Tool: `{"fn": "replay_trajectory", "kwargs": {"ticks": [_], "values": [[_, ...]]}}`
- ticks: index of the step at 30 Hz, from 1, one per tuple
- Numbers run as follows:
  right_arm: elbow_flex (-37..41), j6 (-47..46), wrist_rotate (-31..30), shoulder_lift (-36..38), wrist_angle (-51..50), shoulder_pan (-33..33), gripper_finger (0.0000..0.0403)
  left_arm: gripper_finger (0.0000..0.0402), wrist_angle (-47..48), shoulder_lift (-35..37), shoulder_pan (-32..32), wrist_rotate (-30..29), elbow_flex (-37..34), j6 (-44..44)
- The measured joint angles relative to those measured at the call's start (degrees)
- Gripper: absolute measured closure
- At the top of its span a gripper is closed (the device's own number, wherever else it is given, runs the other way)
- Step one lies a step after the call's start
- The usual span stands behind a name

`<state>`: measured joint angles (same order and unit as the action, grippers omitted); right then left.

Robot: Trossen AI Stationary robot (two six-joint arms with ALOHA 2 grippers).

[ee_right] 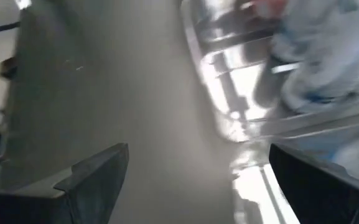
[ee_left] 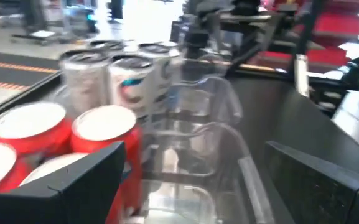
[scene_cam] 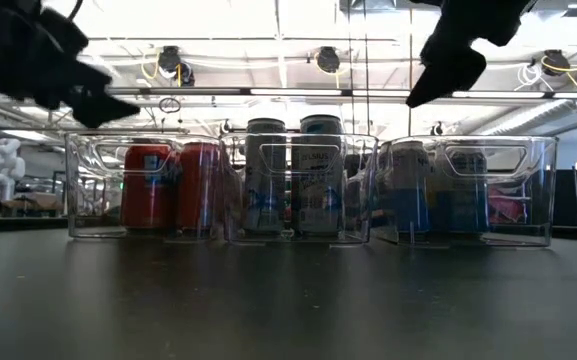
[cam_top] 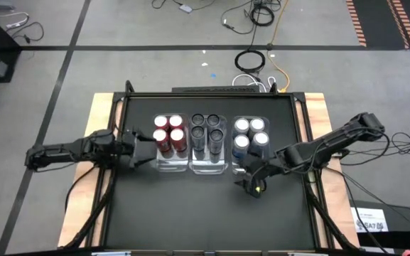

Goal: Sort soda cans
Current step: Return to Home Position

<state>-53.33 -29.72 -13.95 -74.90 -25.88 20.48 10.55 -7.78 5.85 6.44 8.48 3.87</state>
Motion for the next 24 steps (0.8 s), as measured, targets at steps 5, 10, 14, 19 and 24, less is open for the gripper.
{"fn": "replay_trajectory", "kwargs": {"ticks": [5,10,14,19,24], "values": [[1.7,0.4,-4.2,3.0,-0.4,-1.2,0.0021,0.0013,-2.2,6.0,0.1,-2.5,-4.9,2.6],[4.5,1.3,-3.9,5.8,0.8,-2.7,0.0021,0.0013,-2.2,7.7,0.1,-2.7,-4.9,0.3],[7.1,5.0,-3.7,8.8,4.3,-3.3,0.0021,0.0013,-2.3,7.8,0.1,-2.4,-4.9,-0.2],[9.8,7.0,-3.5,13.4,4.8,-4.5,0.0021,0.0013,-2.2,7.8,0.1,-2.4,-4.9,0.0],[11.6,7.5,-0.7,17.9,5.1,-5.6,0.0021,0.0013,-2.5,7.8,0.1,0.1,-4.9,2.8]]}}
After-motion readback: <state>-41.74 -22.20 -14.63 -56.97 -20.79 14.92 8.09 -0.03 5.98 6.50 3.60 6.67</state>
